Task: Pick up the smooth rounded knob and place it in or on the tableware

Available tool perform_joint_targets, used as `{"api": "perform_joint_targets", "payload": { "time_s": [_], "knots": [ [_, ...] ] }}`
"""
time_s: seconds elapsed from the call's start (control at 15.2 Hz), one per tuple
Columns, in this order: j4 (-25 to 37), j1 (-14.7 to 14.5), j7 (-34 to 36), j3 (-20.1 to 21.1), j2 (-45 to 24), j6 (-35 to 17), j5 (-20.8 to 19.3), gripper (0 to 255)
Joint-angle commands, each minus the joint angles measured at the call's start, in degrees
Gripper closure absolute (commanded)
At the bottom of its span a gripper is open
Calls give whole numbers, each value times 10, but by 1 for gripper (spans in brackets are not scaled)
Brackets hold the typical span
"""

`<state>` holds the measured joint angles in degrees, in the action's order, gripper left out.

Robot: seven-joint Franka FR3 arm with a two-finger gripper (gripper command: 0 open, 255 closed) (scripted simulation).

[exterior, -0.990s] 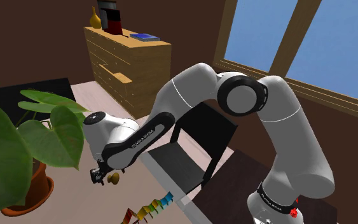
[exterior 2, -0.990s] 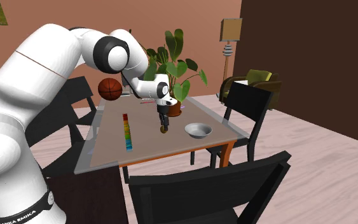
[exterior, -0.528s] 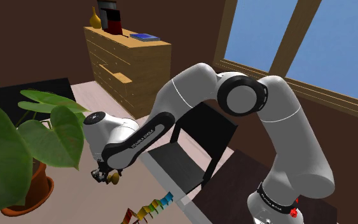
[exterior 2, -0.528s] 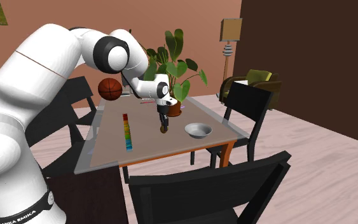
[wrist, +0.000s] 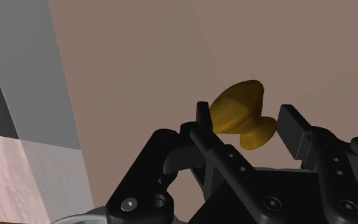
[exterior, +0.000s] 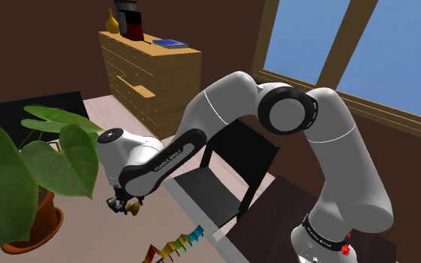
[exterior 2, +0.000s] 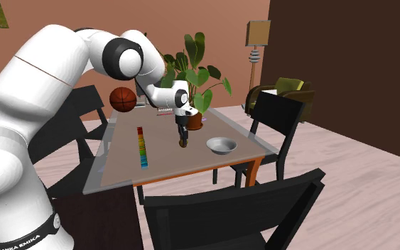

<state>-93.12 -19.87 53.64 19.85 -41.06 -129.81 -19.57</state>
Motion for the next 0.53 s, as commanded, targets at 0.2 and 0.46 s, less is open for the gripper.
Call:
{"api": "perform_joint_targets", "payload": {
  "time_s": [0.2, 0.46],
  "knots": [
    [2, 5, -7, 7, 23, 25, 9, 255],
    [5, 9, -11, 13, 42, 45, 17, 255]
  ]
}}
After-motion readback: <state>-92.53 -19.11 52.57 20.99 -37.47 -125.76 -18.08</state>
